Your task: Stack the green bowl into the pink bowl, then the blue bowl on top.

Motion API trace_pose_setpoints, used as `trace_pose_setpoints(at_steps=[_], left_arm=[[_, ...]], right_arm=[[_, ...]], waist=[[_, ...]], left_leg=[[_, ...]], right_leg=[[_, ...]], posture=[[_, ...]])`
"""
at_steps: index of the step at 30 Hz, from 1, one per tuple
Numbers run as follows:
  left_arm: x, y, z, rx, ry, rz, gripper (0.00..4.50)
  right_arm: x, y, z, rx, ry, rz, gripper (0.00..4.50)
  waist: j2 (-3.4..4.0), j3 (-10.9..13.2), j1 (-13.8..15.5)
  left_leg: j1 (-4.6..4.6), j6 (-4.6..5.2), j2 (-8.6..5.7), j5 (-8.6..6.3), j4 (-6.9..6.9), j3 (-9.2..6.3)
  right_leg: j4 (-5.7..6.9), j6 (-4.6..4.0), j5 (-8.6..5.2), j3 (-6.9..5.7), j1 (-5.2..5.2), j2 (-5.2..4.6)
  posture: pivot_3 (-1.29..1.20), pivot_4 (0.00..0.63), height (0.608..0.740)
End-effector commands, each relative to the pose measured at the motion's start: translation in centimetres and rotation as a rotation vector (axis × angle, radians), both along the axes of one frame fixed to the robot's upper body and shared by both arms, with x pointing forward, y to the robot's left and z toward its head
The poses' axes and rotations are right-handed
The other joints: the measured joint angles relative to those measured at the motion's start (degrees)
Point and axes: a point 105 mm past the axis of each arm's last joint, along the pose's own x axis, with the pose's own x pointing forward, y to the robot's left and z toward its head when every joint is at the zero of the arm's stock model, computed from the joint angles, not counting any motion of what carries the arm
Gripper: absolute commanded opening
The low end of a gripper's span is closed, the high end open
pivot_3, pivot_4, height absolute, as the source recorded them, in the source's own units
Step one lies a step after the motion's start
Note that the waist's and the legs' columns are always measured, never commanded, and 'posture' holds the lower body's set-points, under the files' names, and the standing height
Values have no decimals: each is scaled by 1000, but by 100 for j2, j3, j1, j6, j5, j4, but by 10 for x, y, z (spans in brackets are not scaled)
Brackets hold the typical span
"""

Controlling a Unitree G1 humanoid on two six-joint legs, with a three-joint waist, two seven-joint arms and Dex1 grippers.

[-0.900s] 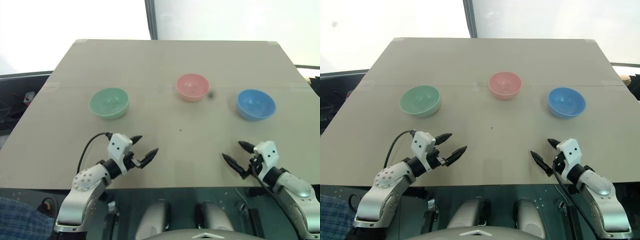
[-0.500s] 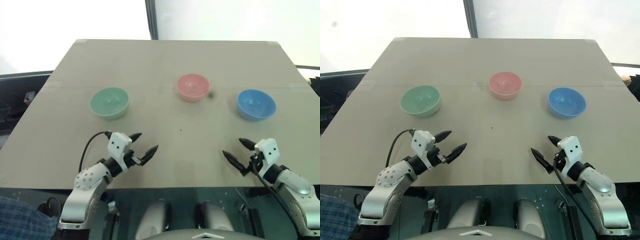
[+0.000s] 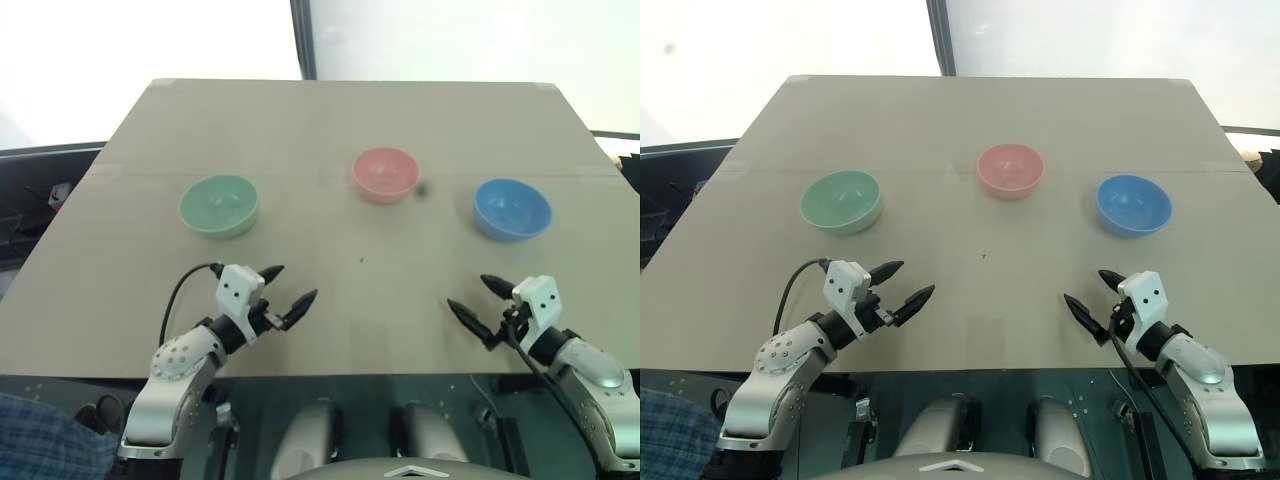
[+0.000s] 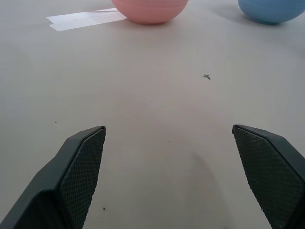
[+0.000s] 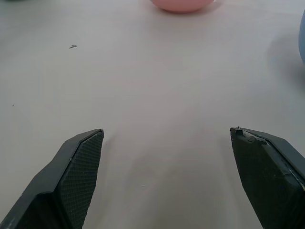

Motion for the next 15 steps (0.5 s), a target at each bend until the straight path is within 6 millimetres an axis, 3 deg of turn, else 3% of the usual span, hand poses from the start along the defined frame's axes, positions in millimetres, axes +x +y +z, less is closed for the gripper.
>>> trace_pose_setpoints(at_steps=[1,10,15], left_arm=[[0,-3,6,-4,-32,-8,4500],[-4,-8,16,-80,-53,-47,4500],[-7,-15,35,-200,-87,-105,4500]], right_arm=[[1,-3,8,2,-38,-5,4455],[0,-2,2,-21,-1,9,4455],[25,6,13,-86,-1,62,4455]], waist=[[0,0,0],[0,0,-1],[1,0,-26]], left_leg=[[0,0,0,0,0,0],[0,0,0,0,0,0],[1,0,0,0,7,1]], right_leg=[[0,0,0,0,0,0],[0,1,0,0,1,0],[3,-1,0,0,1,0]], posture=[[0,150,740],[0,150,740],[0,150,740]])
